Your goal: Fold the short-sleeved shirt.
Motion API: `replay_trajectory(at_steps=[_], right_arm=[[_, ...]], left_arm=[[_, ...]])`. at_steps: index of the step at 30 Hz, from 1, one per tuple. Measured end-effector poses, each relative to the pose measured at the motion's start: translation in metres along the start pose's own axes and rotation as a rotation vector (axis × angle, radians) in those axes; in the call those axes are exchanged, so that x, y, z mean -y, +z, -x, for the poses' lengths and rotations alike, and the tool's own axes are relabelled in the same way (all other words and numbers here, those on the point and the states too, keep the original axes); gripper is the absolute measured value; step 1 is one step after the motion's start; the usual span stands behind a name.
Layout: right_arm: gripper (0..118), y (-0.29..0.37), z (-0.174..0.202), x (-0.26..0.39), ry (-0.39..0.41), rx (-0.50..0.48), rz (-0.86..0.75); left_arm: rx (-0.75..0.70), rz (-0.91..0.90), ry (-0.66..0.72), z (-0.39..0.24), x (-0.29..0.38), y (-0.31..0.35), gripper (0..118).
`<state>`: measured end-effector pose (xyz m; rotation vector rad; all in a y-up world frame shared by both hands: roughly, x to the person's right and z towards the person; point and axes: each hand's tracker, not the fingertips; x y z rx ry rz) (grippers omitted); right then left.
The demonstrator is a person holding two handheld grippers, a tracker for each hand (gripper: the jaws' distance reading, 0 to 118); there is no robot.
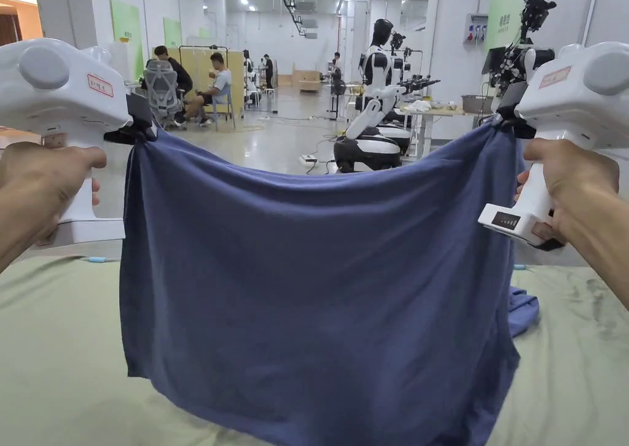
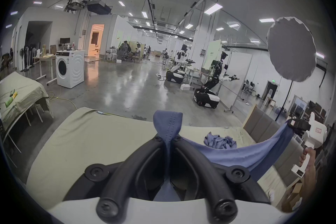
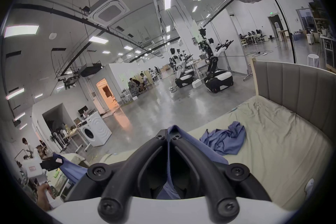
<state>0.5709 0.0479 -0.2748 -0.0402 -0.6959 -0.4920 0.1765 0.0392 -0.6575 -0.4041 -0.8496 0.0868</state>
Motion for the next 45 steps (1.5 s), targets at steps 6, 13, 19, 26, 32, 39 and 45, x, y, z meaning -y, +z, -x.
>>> replay_trajectory(at_steps=[6,13,19,26,32,39,45], right_arm=[[3,-0.033,0.014,-0.032,0.031,0.027,-0.063],[3,-0.043,0.017,-0.042,0.059,-0.062,-0.112],[3,-0.017,-0.012,0.03,0.11,-0.074,-0.003],[3,0.087,-0.09,0.207,0.042,-0.129,0.191],[3,0.182,-0.155,0.344,-0.033,-0.096,0.354],[3,0.29,-0.176,0.391,-0.025,-0.135,0.345],[3,0.343,-0.193,0.39,-0.066,-0.156,0.324]], left_arm=[[0.027,-0.042,0.001,-0.009,-0.029,-0.032,2],[0.056,-0.079,-0.017,-0.02,-0.03,-0.043,2],[0.074,-0.004,-0.062,-0.004,0.046,-0.034,2],[0.169,0.127,0.057,0.042,0.232,0.043,2],[0.186,0.283,0.111,0.06,0.372,0.13,2],[0.21,0.299,0.131,0.073,0.427,0.227,2],[0.201,0.302,0.145,0.087,0.452,0.288,2]])
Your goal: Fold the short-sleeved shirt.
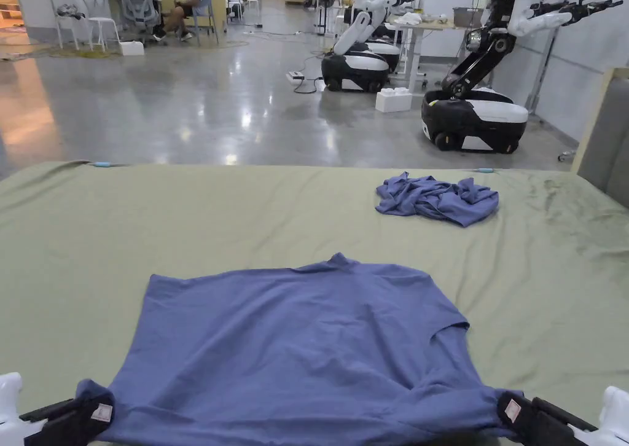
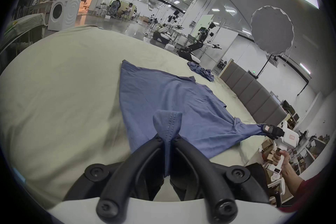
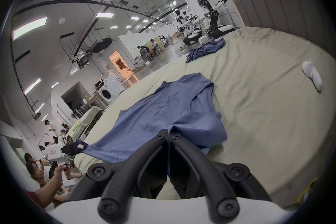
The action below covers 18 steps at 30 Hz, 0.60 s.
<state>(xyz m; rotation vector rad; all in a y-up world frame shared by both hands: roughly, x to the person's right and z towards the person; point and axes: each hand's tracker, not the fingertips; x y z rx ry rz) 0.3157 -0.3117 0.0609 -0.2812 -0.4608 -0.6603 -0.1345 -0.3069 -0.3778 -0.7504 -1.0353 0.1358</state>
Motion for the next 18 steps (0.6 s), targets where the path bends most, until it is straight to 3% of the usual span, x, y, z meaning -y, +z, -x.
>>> replay_trajectory(at_steps=[6,8,11,14,18], right_arm=[[3,0.015,-0.009,0.022,0.019,0.019,0.076],[3,0.013,-0.017,0.03,-0.031,0.016,0.092],[3,0.007,-0.025,0.042,-0.033,0.042,0.124],[3,0.002,-0.029,0.053,0.017,0.07,0.183],[3,-0.003,-0.041,0.061,0.007,0.095,0.2]], left_arm=[[-0.038,0.066,0.025,0.019,0.026,0.016,2],[-0.035,0.082,0.039,0.023,0.033,0.012,2],[-0.038,0.091,0.071,0.024,0.042,0.006,2],[-0.061,0.107,0.056,0.025,0.047,0.001,2],[-0.082,0.135,0.055,0.028,0.051,-0.004,2]])
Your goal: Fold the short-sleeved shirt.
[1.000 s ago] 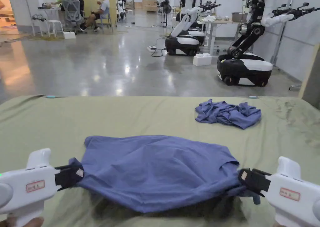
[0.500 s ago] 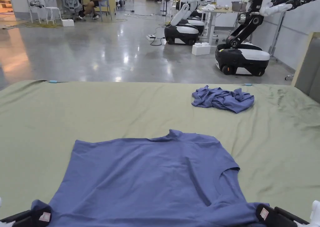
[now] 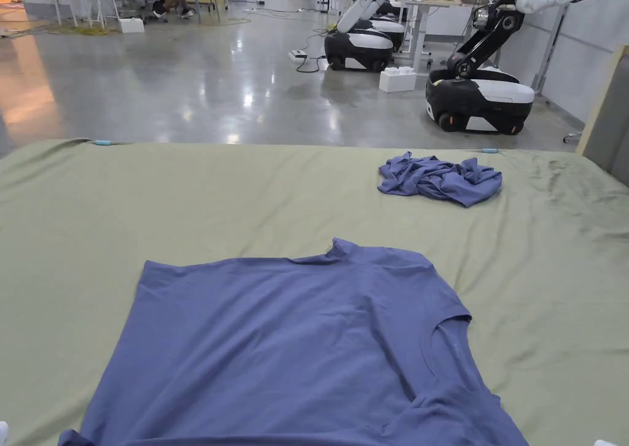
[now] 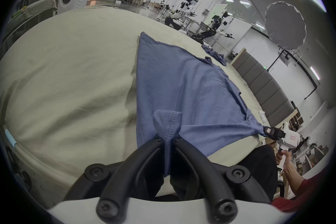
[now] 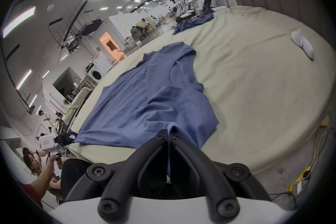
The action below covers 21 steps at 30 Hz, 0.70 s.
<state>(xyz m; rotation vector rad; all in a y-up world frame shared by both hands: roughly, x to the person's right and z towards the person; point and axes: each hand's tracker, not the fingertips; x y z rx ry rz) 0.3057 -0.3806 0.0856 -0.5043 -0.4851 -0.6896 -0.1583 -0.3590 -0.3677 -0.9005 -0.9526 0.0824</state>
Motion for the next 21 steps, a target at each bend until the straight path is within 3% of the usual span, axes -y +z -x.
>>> replay_trajectory(at_steps=[1,2,3,4,5,6,8,10,13,14,15,16,17,18,19,20,21], right_arm=[[3,-0.003,-0.001,0.002,0.011,0.021,0.003],[4,-0.007,-0.002,0.002,0.027,0.057,0.015],[20,-0.012,-0.001,0.0,0.05,0.134,0.047],[44,-0.016,0.001,-0.001,0.048,0.182,0.076],[70,-0.015,0.005,-0.007,0.055,0.223,0.098],[78,-0.01,0.011,-0.012,0.071,0.254,0.112],[79,0.025,0.036,-0.022,0.192,0.258,0.006],[80,0.057,0.072,-0.027,0.33,0.339,-0.132],[80,0.105,0.125,-0.006,0.438,0.374,-0.415],[78,0.116,0.135,0.004,0.486,0.322,-0.477],[58,0.123,0.145,0.01,0.469,0.268,-0.522],[17,0.124,0.151,0.014,0.406,0.249,-0.498],[3,0.127,0.154,0.016,0.362,0.23,-0.454],[3,0.132,0.153,0.016,0.326,0.146,-0.436],[3,0.135,0.154,0.018,0.331,0.12,-0.414],[3,0.13,0.158,0.022,0.35,0.162,-0.43],[3,0.132,0.158,0.023,0.365,0.17,-0.43]], left_arm=[[-0.004,0.008,0.008,0.001,0.0,-0.003,6],[-0.02,0.024,0.009,0.002,-0.001,-0.006,26],[-0.045,0.054,0.012,0.003,-0.001,-0.01,74],[-0.052,0.076,0.028,0.005,-0.002,-0.011,88],[-0.006,0.058,0.039,0.005,-0.002,-0.002,88],[0.019,0.007,0.039,-0.001,-0.005,0.009,88],[-0.106,-0.116,-0.147,-0.035,-0.014,0.046,88],[-0.203,-0.28,-0.296,-0.074,-0.013,0.084,88],[-0.251,-0.487,-0.352,-0.122,0.001,0.126,88],[-0.28,-0.521,-0.362,-0.136,0.008,0.133,88],[-0.3,-0.548,-0.371,-0.146,0.016,0.137,79],[-0.288,-0.558,-0.374,-0.153,0.022,0.139,47],[-0.308,-0.54,-0.353,-0.161,0.026,0.137,0],[-0.338,-0.589,-0.329,-0.165,0.04,0.134,0],[-0.219,-0.561,-0.327,-0.162,0.043,0.134,0],[-0.152,-0.509,-0.33,-0.165,0.048,0.129,0],[-0.234,-0.524,-0.354,-0.171,0.055,0.125,0]])
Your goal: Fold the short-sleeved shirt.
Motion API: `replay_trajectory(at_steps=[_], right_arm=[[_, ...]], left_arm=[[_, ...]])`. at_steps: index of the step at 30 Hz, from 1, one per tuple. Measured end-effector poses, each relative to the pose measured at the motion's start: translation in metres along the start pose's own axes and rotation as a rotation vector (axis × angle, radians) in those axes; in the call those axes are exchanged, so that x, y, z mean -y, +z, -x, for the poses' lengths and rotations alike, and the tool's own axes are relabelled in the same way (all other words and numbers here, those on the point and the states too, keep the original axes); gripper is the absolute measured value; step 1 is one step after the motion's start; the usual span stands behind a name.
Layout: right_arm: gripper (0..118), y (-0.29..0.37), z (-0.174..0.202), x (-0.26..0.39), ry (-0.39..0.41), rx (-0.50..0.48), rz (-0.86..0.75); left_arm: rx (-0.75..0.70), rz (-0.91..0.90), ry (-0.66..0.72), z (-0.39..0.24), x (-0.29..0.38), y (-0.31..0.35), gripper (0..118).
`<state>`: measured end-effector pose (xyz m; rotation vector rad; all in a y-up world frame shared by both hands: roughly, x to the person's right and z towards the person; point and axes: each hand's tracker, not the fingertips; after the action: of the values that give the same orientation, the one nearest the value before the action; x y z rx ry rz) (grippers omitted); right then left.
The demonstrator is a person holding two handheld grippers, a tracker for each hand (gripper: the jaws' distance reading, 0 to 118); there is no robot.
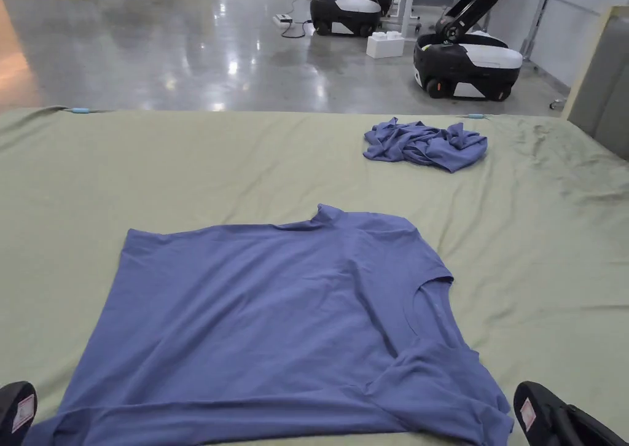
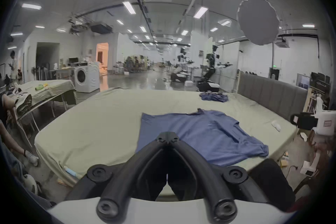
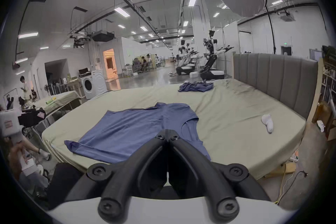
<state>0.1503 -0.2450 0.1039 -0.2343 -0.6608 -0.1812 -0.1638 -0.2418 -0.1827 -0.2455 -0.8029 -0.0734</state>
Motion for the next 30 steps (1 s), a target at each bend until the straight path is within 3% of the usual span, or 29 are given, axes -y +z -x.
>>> replay_trajectory(at_steps=[5,6,7,8,9,10,11,14,15,17,20,21,22,23,24,25,26,28,30], right_arm=[[3,-0.01,-0.016,-0.009,-0.033,-0.035,0.027],[11,-0.021,-0.023,-0.011,-0.048,-0.037,0.084],[40,-0.039,-0.029,-0.015,-0.035,-0.022,0.171],[85,-0.057,-0.035,-0.012,-0.01,0.023,0.229],[118,-0.079,-0.041,-0.004,0.007,0.075,0.3],[118,-0.106,-0.051,0.009,0.019,0.124,0.434],[115,-0.128,-0.062,0.025,0.019,0.088,0.495],[79,-0.167,-0.081,0.065,-0.051,0.071,0.689],[66,-0.166,-0.086,0.076,-0.073,0.037,0.693],[64,-0.169,-0.092,0.093,-0.169,0.005,0.712],[40,-0.158,-0.083,0.086,-0.049,0.035,0.644],[29,-0.154,-0.08,0.084,-0.039,0.016,0.617],[8,-0.149,-0.079,0.082,-0.086,-0.058,0.584],[8,-0.15,-0.074,0.078,-0.091,-0.033,0.606],[8,-0.151,-0.069,0.077,-0.017,-0.008,0.611],[8,-0.151,-0.066,0.077,0.024,-0.002,0.602],[8,-0.148,-0.064,0.077,0.012,0.005,0.582],[8,-0.154,-0.062,0.076,0.001,-0.012,0.598],[8,-0.155,-0.062,0.076,-0.002,-0.016,0.603]], left_arm=[[0.045,0.038,-0.006,0.008,0.019,-0.004,0],[0.053,0.044,0.014,0.012,0.012,0.0,0],[0.037,0.039,0.026,0.015,0.016,-0.001,0],[0.04,0.04,0.036,0.019,0.019,-0.003,0],[0.048,0.045,0.048,0.022,0.022,-0.005,0],[0.05,0.045,0.057,0.017,0.013,-0.002,0],[0.055,0.045,0.062,0.018,0.014,-0.003,0],[0.05,0.068,0.037,0.018,0.014,-0.004,0],[0.05,0.07,0.038,0.019,0.015,-0.004,0],[0.047,0.078,0.058,0.026,0.02,-0.008,0],[0.031,0.108,0.081,0.024,0.015,-0.014,0],[0.018,0.116,0.089,0.026,0.016,-0.017,0],[0.0,0.132,0.116,0.028,0.013,-0.021,0],[-0.002,0.162,0.15,0.033,0.013,-0.028,1],[0.019,0.2,0.165,0.041,0.013,-0.038,29],[0.046,0.242,0.172,0.049,0.012,-0.05,65],[0.054,0.311,0.183,0.063,0.012,-0.068,97],[-0.057,0.361,0.195,0.085,0.019,-0.097,104],[-0.043,0.472,0.214,0.11,0.033,-0.132,104]])
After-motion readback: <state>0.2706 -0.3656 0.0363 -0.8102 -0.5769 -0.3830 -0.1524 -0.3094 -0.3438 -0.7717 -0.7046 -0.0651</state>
